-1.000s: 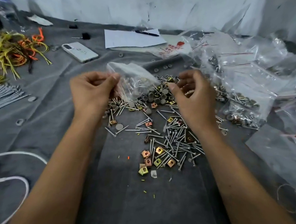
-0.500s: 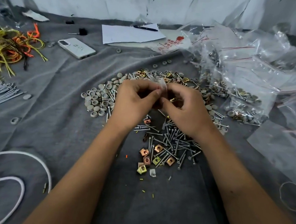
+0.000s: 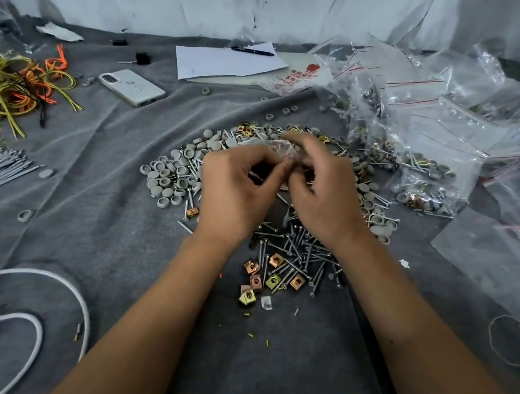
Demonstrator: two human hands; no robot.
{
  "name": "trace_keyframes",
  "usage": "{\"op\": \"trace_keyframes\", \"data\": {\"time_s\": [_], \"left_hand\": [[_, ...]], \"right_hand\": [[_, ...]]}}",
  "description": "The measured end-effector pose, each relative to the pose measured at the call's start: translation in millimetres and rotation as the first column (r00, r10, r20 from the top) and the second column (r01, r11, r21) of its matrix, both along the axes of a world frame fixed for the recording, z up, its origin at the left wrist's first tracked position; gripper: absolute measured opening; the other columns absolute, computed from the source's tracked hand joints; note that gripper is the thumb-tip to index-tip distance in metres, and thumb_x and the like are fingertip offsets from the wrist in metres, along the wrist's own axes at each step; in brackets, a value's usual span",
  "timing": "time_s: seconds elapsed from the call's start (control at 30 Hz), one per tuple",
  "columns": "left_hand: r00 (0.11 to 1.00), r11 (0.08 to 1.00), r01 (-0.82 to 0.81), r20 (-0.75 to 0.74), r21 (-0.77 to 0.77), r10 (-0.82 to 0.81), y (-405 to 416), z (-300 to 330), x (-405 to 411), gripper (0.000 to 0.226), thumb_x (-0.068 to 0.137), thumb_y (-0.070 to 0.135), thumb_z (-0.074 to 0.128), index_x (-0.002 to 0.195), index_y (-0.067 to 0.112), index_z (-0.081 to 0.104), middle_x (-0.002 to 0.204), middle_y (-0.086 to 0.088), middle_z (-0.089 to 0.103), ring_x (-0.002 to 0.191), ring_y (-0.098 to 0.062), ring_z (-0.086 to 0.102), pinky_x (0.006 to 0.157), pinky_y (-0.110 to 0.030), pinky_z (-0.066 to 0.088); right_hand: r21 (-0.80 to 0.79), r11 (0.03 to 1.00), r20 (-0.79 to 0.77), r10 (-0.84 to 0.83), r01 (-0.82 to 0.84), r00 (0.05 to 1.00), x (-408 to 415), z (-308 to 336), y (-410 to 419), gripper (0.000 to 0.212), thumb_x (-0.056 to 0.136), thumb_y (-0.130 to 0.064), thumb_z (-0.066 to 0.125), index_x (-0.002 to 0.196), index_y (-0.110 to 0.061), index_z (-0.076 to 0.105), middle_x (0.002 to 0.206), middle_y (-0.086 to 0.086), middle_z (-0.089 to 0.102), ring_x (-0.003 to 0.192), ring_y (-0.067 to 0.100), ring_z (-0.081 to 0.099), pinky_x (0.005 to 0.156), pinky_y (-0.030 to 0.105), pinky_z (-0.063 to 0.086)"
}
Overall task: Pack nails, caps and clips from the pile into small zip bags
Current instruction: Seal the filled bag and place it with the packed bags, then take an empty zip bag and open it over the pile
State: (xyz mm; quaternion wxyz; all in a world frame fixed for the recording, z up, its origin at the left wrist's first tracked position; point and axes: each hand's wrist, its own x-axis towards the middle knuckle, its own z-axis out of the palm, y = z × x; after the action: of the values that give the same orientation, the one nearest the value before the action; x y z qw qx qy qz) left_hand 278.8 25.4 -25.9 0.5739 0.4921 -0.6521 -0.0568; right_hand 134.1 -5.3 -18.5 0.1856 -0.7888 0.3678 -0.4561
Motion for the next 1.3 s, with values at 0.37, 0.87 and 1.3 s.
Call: {"op": "trace_keyframes", "data": {"time_s": [0.37,0.87,1.3], "left_hand": [[0.995,0.994,-0.084,-0.044,0.067,0.087,-0.4,1.1,-3.8,0.016,0.089,0.021,0.073,0.075,0.015,0.068,0.067,0.008,0.066,0.063,-0.013,0.064,0.059,-0.036,0.054],[0.877,0.874,-0.472,0.035,-0.110,0.478,12.2,23.3,20.0,0.023,0.076,0.017,0.063,0.059,0.012,0.049,0.052,0.003,0.047,0.049,-0.022,0.046,0.052,-0.034,0.039],[0.849,0.887,-0.416,0.263,-0.202,0.458,6.5,24.2,36.9,0.009,0.079,0.009,0.067,0.076,0.007,0.059,0.081,-0.009,0.063,0.084,-0.034,0.056,0.073,-0.035,0.037]], "right_hand": [[-0.148,0.979,-0.087,-0.155,0.141,0.984,1.7,1.5,0.1,0.009,0.095,-0.014,0.068,0.095,-0.006,0.071,0.087,0.004,0.073,0.075,0.016,0.067,0.068,0.038,0.056],[0.041,0.996,0.024,-0.077,0.076,0.997,4.0,-1.3,0.7,0.016,0.097,-0.023,0.069,0.088,-0.010,0.072,0.077,-0.003,0.070,0.070,0.008,0.065,0.063,0.024,0.053],[0.185,0.965,-0.609,0.263,-0.188,0.748,8.7,-1.9,2.4,0.023,0.086,-0.049,0.076,0.098,-0.034,0.064,0.107,-0.010,0.047,0.110,0.010,0.038,0.095,0.033,0.040]]}}
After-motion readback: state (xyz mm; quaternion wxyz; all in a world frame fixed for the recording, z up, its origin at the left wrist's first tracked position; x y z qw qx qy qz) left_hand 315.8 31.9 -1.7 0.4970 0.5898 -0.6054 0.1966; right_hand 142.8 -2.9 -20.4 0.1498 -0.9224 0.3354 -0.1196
